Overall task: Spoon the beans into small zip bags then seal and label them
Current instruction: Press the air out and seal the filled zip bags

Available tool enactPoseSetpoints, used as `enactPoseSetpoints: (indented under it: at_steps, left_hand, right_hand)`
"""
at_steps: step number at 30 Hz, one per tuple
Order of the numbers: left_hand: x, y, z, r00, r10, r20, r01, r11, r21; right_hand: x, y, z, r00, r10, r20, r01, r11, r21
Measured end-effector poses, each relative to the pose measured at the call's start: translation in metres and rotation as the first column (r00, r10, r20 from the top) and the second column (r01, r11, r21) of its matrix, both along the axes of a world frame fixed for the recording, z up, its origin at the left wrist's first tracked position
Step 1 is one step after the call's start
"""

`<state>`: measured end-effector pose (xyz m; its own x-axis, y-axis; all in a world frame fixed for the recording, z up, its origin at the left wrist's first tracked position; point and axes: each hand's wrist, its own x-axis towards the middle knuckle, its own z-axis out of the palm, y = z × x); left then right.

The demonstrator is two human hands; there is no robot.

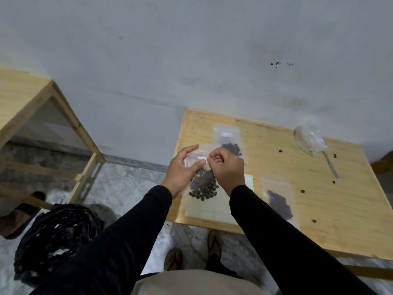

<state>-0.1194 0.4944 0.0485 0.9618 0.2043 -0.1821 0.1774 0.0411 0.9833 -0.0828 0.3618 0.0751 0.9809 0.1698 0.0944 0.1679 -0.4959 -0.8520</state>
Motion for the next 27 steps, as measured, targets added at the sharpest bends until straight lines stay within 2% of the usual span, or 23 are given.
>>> enactPoseSetpoints:
  at_steps: [6,9,12,18,23,27]
  left_hand:
    - [0.000,-0.003,0.000,1.000,0.012,0.018,-0.013,0.999,0.040]
    - [0.003,-0.006,0.001,0.999,0.039,0.013,-0.039,0.999,-0.013]
    - [0.004,-0.007,0.001,0.997,0.078,0.006,-0.078,0.995,-0.054]
    - [0.005,-0.010,0.003,0.998,0.063,0.001,-0.063,0.996,-0.063]
    - [0.002,-0.016,0.008,0.999,-0.030,0.026,0.030,0.999,-0.019]
    - [0.004,-0.022,0.010,0.999,0.034,0.031,-0.033,0.999,-0.038]
  right_hand:
    - [-0.001,-0.002,0.002,1.000,0.009,0.014,-0.008,0.999,-0.036]
    - [-0.004,-0.003,0.000,0.996,-0.015,0.089,0.022,0.996,-0.085]
    - [-0.007,-0.005,-0.001,0.989,-0.080,0.127,0.086,0.996,-0.040]
    - [-0.007,-0.011,-0.001,0.990,-0.043,-0.135,0.053,0.996,0.072]
    - [-0.005,-0.016,0.001,0.979,-0.091,-0.180,0.124,0.975,0.182]
    - [-0.002,-0.020,0.002,0.973,-0.105,-0.206,0.149,0.965,0.214]
